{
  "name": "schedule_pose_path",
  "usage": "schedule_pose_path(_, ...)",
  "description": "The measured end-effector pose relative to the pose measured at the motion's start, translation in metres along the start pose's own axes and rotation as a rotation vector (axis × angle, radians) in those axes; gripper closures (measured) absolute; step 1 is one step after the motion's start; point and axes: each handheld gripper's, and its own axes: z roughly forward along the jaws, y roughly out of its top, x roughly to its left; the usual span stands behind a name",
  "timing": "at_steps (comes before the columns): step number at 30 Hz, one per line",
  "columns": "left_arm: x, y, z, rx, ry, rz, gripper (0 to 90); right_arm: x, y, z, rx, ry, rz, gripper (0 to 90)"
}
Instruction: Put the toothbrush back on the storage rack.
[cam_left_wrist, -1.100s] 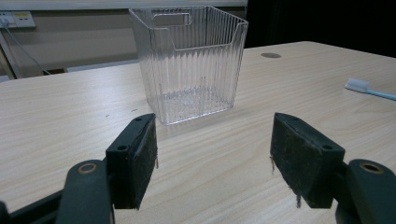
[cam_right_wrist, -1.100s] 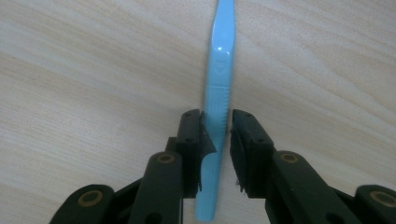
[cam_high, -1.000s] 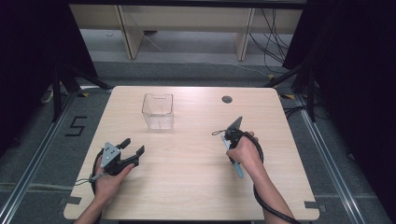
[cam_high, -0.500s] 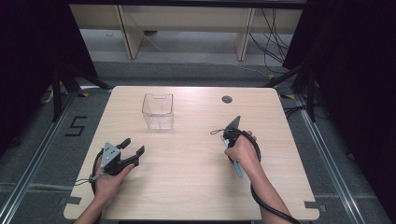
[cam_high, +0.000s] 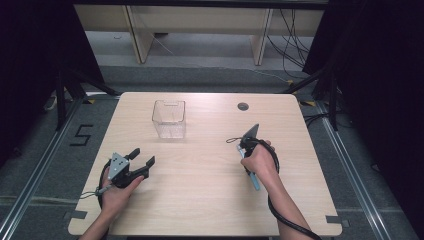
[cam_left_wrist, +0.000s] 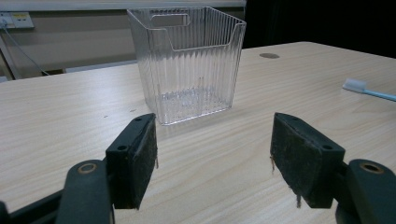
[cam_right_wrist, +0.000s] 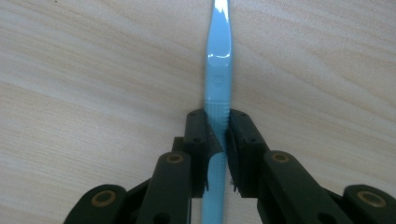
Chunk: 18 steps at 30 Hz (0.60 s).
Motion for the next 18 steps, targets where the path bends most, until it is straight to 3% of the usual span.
schedule_pose_path(3, 0.000, 0.001, -0.002, 0.017, -0.001, 0.003, 31.3, -0.002, -0.001, -0.001, 0.002, -0.001, -0.005, 79.0)
schedule_pose_path(11, 0.000, 0.001, -0.002, 0.018, 0.002, 0.006, 31.3, -0.005, -0.007, -0.013, -0.071, 0.013, -0.014, 78.9)
schedule_pose_path(12, -0.001, 0.001, -0.002, 0.018, 0.002, 0.006, 31.4, -0.005, -0.008, -0.013, -0.101, 0.016, -0.018, 78.9)
schedule_pose_path(13, -0.001, 0.001, -0.002, 0.018, 0.002, 0.006, 31.3, -0.006, -0.009, -0.015, -0.092, 0.020, -0.016, 78.9)
schedule_pose_path(17, -0.001, 0.001, -0.002, 0.015, -0.001, 0.009, 31.3, -0.008, -0.014, -0.019, -0.151, 0.043, -0.025, 78.9)
schedule_pose_path(18, -0.001, 0.001, -0.002, 0.015, -0.001, 0.009, 31.3, -0.009, -0.015, -0.020, -0.157, 0.068, -0.024, 78.9)
